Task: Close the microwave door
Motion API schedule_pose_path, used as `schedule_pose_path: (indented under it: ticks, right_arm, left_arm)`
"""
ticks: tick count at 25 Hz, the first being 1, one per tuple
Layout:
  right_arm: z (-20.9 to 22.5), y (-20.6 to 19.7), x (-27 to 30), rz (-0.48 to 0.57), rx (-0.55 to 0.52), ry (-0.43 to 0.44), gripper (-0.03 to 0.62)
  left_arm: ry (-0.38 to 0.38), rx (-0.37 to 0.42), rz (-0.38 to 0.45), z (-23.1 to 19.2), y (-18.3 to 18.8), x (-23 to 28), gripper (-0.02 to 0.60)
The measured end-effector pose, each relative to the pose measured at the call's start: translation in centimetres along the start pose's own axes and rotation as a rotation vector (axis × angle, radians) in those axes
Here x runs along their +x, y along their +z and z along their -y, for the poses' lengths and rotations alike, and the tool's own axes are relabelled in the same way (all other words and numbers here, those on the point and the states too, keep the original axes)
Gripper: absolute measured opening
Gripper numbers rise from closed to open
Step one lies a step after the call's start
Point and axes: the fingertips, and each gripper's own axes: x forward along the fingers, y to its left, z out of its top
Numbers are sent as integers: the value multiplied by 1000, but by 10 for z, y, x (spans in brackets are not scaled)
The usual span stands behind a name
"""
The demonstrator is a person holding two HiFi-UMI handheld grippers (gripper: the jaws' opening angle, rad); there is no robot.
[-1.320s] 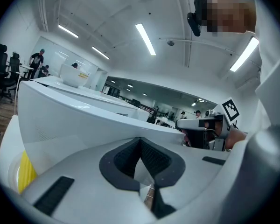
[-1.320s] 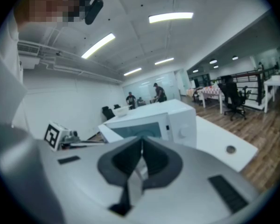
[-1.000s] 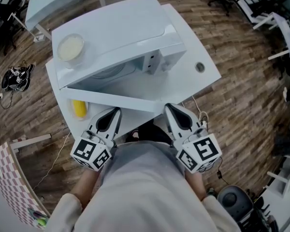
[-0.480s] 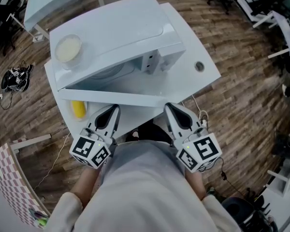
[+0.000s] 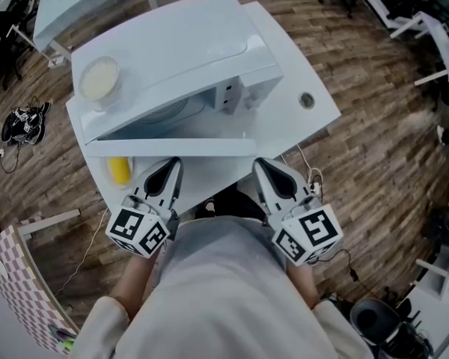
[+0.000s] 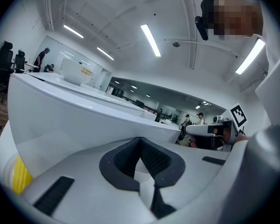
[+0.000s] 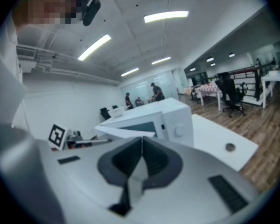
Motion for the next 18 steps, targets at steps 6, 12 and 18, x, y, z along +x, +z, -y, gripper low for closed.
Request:
schedule_pose_path:
  ticks: [6, 12, 18]
  right_arm:
    - [3, -4, 3, -11, 1, -6, 23]
    - [6, -5, 5, -20, 9, -1, 23]
    - [13, -4, 11, -28, 18, -6, 23]
  left_arm:
    - [7, 6, -4, -4, 2, 7, 18]
    - [10, -7, -4, -5, 2, 12, 18]
    - [20, 24, -16, -8, 5, 18, 18]
